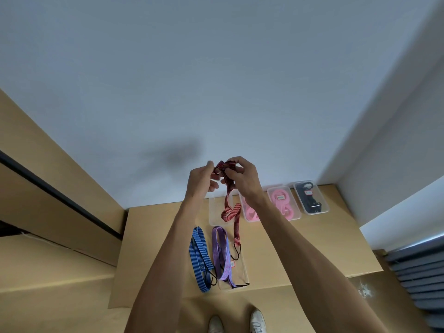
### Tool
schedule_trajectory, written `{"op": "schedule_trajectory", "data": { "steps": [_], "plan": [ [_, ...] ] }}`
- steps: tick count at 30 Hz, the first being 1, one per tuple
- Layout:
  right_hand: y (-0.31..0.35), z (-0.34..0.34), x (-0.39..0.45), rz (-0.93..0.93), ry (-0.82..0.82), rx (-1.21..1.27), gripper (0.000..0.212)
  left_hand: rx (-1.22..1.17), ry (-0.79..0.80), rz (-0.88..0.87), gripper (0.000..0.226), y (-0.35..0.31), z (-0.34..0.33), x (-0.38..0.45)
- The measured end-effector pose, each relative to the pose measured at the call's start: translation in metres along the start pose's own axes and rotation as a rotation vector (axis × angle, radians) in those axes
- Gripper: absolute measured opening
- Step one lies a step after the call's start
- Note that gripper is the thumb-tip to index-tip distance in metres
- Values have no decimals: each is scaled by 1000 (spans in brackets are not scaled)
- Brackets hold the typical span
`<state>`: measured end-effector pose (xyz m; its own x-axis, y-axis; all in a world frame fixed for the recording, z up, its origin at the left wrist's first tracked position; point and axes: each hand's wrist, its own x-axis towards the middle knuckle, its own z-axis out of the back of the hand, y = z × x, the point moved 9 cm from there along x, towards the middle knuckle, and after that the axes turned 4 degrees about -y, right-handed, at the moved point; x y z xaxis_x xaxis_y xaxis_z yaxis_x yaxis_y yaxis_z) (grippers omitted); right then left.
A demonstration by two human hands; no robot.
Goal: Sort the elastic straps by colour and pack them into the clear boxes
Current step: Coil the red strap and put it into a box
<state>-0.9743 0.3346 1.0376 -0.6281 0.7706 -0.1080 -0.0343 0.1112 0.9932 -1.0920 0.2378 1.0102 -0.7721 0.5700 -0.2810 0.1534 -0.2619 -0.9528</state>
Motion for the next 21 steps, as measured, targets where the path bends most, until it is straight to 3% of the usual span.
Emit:
{"op": "schedule_trajectory", "data": {
  "steps": [3,8,14,18,21],
  "plan": [
    [3,-2,-1,5,32,19,18,-62,22,80,36,-1,-1,3],
    [8,0,1,9,27,2,31,-278,-18,24,4,-21,9,-1],
    [5,0,2,-43,27,44,35,-174,-69,-141,38,-37,8,-8],
    [-1,5,3,-101,-52,173,47,-20,-126,-296,23,-46,11,-12],
    [-2,0,3,-106,-17,140,24,65,-160,-429,26,-55,12,-16]
  ]
}}
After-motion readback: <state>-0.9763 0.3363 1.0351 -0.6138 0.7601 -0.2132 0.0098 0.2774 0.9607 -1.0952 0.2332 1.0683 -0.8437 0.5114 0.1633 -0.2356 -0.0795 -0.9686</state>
